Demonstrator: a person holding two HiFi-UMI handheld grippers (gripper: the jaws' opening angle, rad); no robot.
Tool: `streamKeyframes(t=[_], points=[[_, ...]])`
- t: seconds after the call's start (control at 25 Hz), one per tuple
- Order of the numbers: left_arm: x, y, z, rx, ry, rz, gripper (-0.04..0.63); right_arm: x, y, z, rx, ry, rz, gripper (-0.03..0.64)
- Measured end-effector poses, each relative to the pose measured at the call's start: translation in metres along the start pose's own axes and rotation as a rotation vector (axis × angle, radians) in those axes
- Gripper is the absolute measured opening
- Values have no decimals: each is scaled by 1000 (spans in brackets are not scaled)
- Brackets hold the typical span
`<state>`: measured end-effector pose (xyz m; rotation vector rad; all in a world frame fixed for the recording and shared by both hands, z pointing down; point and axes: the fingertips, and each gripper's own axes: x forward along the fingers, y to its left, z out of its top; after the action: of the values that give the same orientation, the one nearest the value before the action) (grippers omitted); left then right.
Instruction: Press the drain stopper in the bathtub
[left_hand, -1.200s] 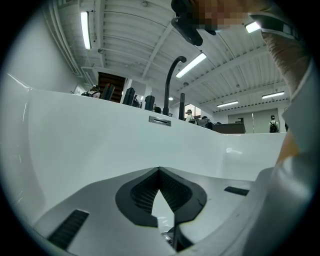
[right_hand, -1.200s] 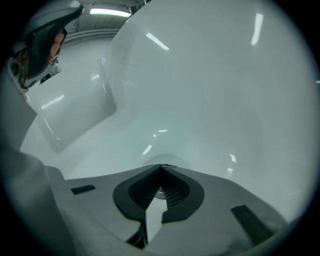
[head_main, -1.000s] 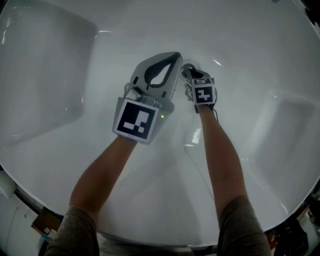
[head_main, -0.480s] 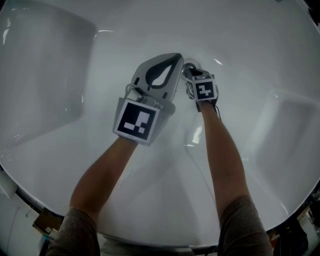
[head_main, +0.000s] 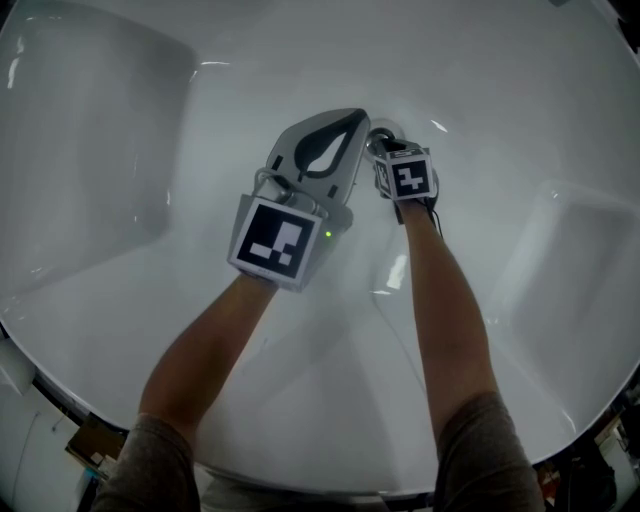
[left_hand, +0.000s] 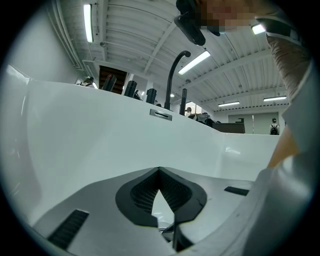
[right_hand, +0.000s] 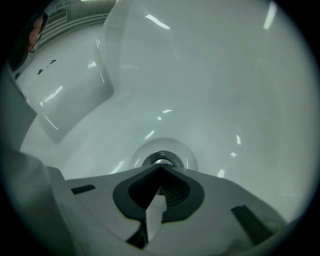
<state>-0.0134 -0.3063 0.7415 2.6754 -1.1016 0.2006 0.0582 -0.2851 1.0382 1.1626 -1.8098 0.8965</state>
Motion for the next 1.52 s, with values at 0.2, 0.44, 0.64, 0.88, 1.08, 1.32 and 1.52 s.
streamKeyframes(t=[0.2, 0.44, 0.64, 0.88, 1.08, 1.32, 1.52], points=[[0, -5, 2, -15, 5, 7, 2, -9, -2, -1, 3, -33, 4, 2], [-16, -8, 24, -11, 7, 23, 2, -39, 21, 4, -38, -3, 10, 2], [-28, -19, 57, -31, 19, 30, 2, -88, 36, 27, -27, -59, 28, 1], [-49, -38, 129, -23, 14, 45, 0, -175, 58, 65, -7, -92, 57, 2], [-68, -55, 191, -21, 18, 61, 0, -257, 76, 96, 16, -140, 82, 2], [-99, -83, 266, -11, 18, 81, 0, -363, 88, 133, 54, -182, 97, 0], [-127, -113, 316, -11, 28, 86, 0, -440, 102, 156, 42, -220, 110, 0]])
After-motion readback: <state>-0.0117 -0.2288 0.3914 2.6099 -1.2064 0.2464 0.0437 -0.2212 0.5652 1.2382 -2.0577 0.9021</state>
